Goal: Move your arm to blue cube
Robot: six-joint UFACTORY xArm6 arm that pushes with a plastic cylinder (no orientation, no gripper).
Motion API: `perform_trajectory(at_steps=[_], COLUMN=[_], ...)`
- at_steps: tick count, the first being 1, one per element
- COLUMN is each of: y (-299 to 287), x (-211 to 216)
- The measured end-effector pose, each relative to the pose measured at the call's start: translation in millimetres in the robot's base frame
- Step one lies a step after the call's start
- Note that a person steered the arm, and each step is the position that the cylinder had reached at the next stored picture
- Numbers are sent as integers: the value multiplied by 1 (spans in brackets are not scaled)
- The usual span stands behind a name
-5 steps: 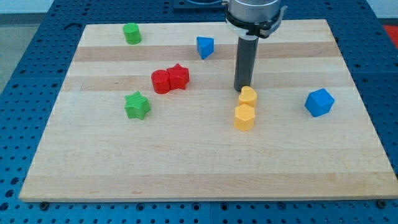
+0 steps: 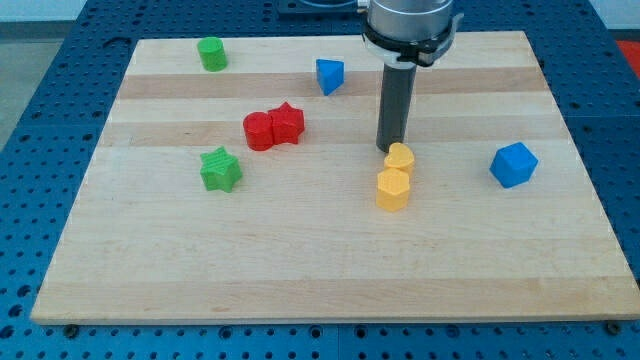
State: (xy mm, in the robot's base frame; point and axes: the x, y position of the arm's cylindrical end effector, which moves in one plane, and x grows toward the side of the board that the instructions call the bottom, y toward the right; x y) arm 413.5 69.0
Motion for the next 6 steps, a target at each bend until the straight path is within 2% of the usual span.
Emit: perform_trajectory(at_steps=[2,3,6], y=[0,0,22], x=[6,-13,-26])
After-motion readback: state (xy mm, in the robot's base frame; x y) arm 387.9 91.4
